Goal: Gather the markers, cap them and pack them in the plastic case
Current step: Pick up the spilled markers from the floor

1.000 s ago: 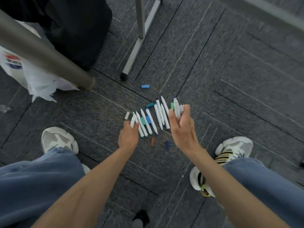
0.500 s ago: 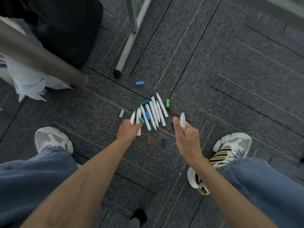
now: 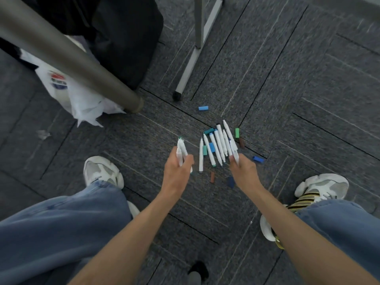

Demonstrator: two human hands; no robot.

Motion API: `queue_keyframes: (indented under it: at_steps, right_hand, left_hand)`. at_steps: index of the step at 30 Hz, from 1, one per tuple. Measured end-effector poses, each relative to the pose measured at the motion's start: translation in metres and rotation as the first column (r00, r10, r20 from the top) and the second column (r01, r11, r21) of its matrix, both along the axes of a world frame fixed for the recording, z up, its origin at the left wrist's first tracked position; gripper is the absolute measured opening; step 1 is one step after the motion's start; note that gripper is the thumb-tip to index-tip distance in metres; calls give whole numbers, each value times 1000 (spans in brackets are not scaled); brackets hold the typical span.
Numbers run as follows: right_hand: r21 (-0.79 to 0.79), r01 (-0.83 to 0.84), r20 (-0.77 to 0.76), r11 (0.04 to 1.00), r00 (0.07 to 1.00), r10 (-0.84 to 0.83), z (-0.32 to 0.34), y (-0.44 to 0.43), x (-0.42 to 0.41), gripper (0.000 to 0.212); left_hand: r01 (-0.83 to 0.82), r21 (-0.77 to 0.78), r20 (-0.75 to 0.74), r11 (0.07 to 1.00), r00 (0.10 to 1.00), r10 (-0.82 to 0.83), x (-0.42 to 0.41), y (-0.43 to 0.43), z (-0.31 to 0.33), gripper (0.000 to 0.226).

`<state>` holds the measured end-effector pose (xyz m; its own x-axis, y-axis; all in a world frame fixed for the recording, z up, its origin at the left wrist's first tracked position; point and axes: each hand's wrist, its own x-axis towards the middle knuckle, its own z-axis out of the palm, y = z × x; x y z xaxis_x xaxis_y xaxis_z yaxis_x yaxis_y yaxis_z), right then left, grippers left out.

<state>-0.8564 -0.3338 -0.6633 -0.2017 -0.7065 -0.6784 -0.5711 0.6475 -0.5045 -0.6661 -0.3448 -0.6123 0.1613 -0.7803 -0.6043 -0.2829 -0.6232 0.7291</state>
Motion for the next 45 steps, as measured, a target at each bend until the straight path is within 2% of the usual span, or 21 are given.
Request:
queue_keyframes:
  at_steps: [3, 7, 11, 14, 18, 22, 25, 28, 32, 35, 40, 43, 45]
  right_hand:
    - [-98, 52, 69, 994, 997, -45, 4, -12, 14, 31]
    - [-308, 116, 84, 944, 992, -95, 6, -19, 28, 27]
    - [-298, 122, -10, 947, 991, -130, -11, -9, 27, 22]
    - [-235, 82, -98, 968, 989, -108, -19, -7, 21, 27]
    - [-281, 113, -59, 953, 989, -135, -4, -16, 12, 35]
    - [-263, 141, -46, 954, 986, -158, 15, -19, -6, 36]
    - [-186, 175, -84, 967, 978, -193, 18, -13, -22, 40]
    - [-89, 195, -39, 977, 979, -199, 20, -5, -36, 34]
    - [-44, 139, 44, 989, 990, -137, 23, 3, -41, 28]
    - [-15, 49, 50, 999, 998, -49, 16, 3, -36, 24]
    - [-13, -104, -110, 994, 989, 102, -5, -10, -12, 16]
    - [-26, -160, -253, 987, 956, 149, -15, -25, 3, 19]
    - [-48, -152, -289, 987, 948, 132, -20, -32, 10, 21]
  left_hand:
    - [-44, -128, -75, 991, 997, 34, 10, 2, 19, 13]
    - [-17, -230, -58, 973, 998, 4, 21, 1, 27, 15]
    - [-12, -214, -42, 977, 999, 3, 26, 1, 17, 18]
    - [54, -111, 3, 992, 999, -54, 24, 0, -1, 22]
    - [175, 116, 92, 978, 978, -186, 7, -7, -37, 23]
    - [165, 238, 245, 957, 943, -224, -15, -19, -70, 38]
    - [207, 366, 368, 907, 863, -345, -29, -22, -87, 57]
    - [230, 410, 458, 883, 785, -417, -39, -22, -89, 58]
    - [271, 386, 482, 882, 756, -443, -41, -23, -82, 44]
    - [217, 332, 412, 918, 842, -348, -31, -23, -71, 39]
    - [134, 104, 217, 985, 964, -154, -18, -20, -28, 22]
    - [126, -66, 130, 990, 985, -117, -9, -12, 3, 20]
    - [119, -131, 103, 984, 989, -105, -1, -7, 17, 20]
